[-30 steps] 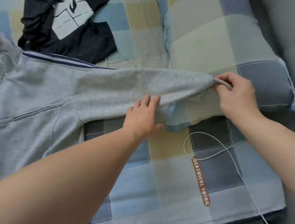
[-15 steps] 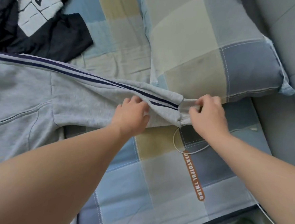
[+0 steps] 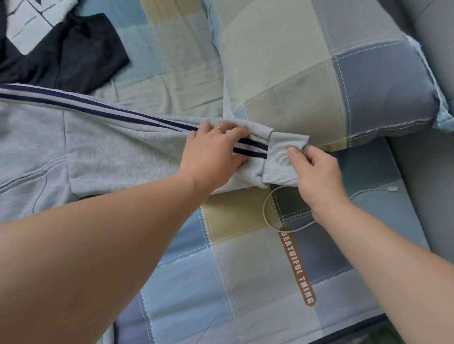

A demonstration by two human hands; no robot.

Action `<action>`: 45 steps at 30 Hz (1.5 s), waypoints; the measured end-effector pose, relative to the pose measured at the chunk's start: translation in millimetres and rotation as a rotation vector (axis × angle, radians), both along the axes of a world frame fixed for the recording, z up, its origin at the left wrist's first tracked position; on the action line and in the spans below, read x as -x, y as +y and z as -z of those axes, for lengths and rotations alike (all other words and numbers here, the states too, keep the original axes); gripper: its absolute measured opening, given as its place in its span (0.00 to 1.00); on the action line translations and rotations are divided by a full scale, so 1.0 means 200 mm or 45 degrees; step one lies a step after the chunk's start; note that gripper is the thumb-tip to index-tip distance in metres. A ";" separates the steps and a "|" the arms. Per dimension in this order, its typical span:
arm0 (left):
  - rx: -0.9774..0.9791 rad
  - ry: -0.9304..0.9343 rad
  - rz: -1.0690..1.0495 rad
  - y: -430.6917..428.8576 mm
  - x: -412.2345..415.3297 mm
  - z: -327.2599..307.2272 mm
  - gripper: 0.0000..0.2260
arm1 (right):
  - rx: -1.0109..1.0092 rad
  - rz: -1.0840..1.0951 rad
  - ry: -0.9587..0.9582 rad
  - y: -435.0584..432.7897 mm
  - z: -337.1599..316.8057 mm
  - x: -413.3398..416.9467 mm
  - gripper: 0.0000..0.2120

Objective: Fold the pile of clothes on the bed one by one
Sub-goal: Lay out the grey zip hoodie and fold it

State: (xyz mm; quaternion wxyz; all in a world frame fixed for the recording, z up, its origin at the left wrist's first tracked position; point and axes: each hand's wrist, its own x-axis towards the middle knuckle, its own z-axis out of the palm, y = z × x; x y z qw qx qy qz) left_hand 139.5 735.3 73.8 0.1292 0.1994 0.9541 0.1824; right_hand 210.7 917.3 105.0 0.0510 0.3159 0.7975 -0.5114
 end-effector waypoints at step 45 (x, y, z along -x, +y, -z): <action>-0.908 -0.616 -0.363 0.06 0.27 -0.54 0.10 | 0.901 0.177 -0.057 0.00 -0.29 0.14 0.05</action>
